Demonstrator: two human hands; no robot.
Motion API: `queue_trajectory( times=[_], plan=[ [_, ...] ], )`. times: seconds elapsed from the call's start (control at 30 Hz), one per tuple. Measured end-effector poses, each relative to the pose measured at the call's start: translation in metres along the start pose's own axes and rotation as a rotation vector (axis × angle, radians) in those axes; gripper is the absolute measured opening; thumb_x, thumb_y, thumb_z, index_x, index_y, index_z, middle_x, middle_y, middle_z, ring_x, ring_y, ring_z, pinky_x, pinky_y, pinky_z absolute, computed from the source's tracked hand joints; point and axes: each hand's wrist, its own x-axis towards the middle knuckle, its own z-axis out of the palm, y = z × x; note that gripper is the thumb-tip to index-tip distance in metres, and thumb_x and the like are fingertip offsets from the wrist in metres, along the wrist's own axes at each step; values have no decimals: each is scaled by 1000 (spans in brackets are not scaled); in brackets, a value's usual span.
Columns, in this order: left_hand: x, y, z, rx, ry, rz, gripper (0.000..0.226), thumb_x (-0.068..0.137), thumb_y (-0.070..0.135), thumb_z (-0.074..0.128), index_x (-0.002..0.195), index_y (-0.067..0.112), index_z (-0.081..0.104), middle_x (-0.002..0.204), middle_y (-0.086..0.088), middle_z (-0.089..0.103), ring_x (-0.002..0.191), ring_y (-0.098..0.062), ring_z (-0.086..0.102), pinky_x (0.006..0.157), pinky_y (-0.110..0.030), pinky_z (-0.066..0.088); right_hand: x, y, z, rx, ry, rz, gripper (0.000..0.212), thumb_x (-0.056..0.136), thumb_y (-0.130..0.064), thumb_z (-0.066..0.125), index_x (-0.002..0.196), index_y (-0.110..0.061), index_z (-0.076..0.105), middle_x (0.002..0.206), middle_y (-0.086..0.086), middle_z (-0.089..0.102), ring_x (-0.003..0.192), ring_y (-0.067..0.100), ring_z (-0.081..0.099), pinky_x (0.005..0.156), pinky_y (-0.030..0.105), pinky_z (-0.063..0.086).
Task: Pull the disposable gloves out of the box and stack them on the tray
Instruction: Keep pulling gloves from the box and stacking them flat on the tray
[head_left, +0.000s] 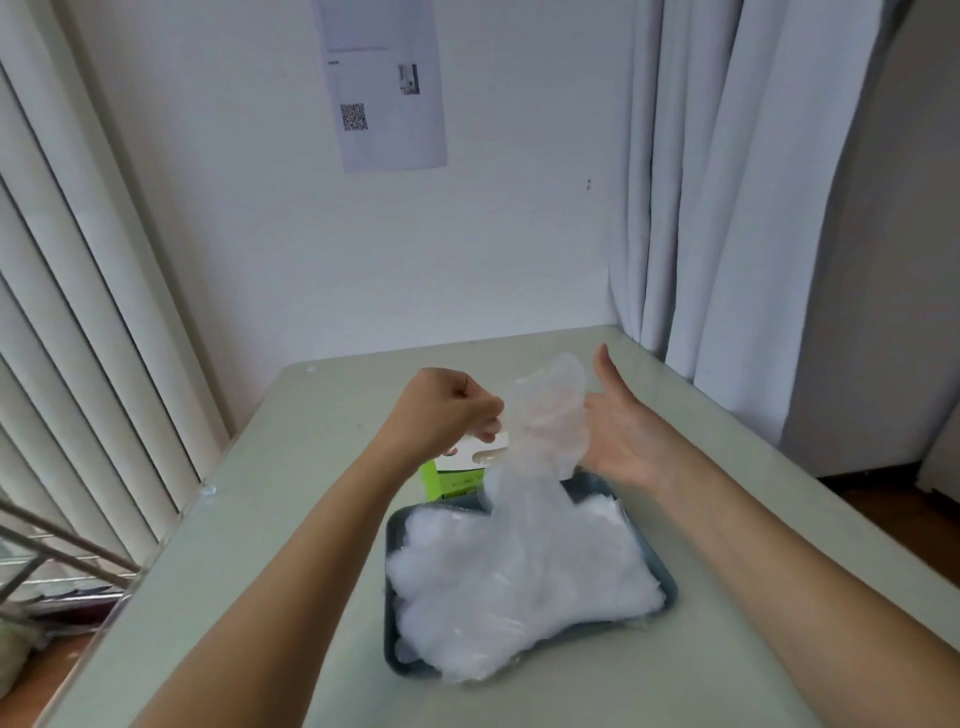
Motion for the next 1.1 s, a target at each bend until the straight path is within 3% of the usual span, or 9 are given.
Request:
queue_trajectory(
  times=[0.17,0.27,0.43,0.5,0.6,0.7,0.8,0.93,1.1],
  plan=[
    [-7,8,-7,-79,-72,-123,15,83,5,64,70,1,61,60,-6,65,58,-18,68,92,-42,53,-23,-16,11,-501,-122,-100,49,68,-44,79,105,-14,70,103,3,71,99,19,66,90,33,51],
    [-11,3,-6,-140,-110,-138,13,86,6,64,75,0,62,65,-8,64,59,-17,69,82,-33,56,-24,-8,18,-652,135,-148,5,83,-6,70,88,-4,68,87,8,70,81,20,66,86,33,54],
    [-23,-30,-5,10,-283,-132,46,90,51,58,100,8,70,87,1,73,78,-8,69,74,-21,54,-21,1,10,-312,355,-40,18,96,0,47,82,1,59,95,23,68,78,28,67,61,29,55],
    [-34,-48,1,182,-404,-83,57,78,66,61,105,16,69,97,8,71,88,-3,65,80,-20,49,-21,11,-3,-202,429,106,22,98,3,41,82,4,55,75,21,69,58,25,68,48,33,57],
    [-46,-71,15,483,-510,-59,61,73,72,62,117,30,61,106,19,63,98,2,58,95,-23,43,-23,38,-26,-315,470,333,23,100,1,35,85,5,52,55,17,64,46,26,66,40,38,54],
    [-56,-85,26,506,-567,-124,68,78,57,69,133,22,48,118,12,57,117,-10,54,104,-24,37,-22,49,-42,-385,490,401,26,100,-1,35,80,1,51,53,15,63,45,26,65,39,39,54],
    [-67,-86,28,581,-611,-98,62,77,53,73,128,22,54,117,10,57,115,-11,52,101,-23,38,-22,49,-42,-396,489,397,27,100,-1,37,77,2,51,52,16,63,44,26,65,38,39,53],
    [-77,-81,17,604,-716,-50,27,76,45,77,95,28,67,91,22,62,91,1,56,80,-14,39,-20,46,-38,-452,478,389,20,97,0,43,83,4,56,63,17,66,51,26,67,48,38,57],
    [-89,-69,-8,551,-827,-26,22,73,54,73,84,35,71,105,20,68,111,-1,56,107,-28,36,-26,29,-23,-579,438,364,25,98,-1,45,75,0,55,44,7,59,36,15,59,34,22,46]
  ],
)
